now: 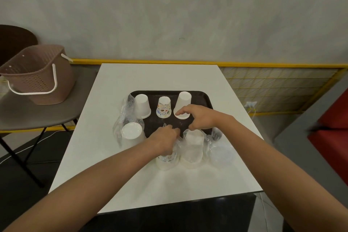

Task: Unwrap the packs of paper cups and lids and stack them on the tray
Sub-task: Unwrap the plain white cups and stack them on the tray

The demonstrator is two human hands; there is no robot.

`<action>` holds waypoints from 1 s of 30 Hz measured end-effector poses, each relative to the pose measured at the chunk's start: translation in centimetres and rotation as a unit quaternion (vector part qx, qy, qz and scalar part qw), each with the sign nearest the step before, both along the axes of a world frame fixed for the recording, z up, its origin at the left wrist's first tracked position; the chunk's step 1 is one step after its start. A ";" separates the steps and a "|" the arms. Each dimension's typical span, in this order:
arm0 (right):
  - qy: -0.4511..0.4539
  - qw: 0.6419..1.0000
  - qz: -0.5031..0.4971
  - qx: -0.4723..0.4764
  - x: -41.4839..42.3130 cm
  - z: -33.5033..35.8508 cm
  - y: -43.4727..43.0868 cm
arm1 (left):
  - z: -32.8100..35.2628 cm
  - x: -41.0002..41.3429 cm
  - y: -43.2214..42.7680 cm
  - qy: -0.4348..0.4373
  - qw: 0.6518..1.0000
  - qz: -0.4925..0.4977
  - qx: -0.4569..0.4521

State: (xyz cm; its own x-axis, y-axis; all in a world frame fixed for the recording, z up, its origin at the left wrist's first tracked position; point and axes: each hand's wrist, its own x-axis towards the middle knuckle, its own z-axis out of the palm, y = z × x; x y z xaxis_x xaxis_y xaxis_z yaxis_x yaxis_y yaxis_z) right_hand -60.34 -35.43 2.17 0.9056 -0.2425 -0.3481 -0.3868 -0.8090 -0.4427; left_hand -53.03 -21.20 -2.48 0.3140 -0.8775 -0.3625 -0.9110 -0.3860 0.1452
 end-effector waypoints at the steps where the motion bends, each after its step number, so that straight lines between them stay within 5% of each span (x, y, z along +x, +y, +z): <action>1: 0.003 1.000 0.001 0.004 0.0 -0.1 0.0 | -0.1 0.0 0.0 -0.006 1.000 0.000 -0.004; 30: -0.012 0.999 -0.024 0.038 0.4 -0.3 -0.5 | 2.2 0.4 0.3 -0.020 0.999 0.037 -0.031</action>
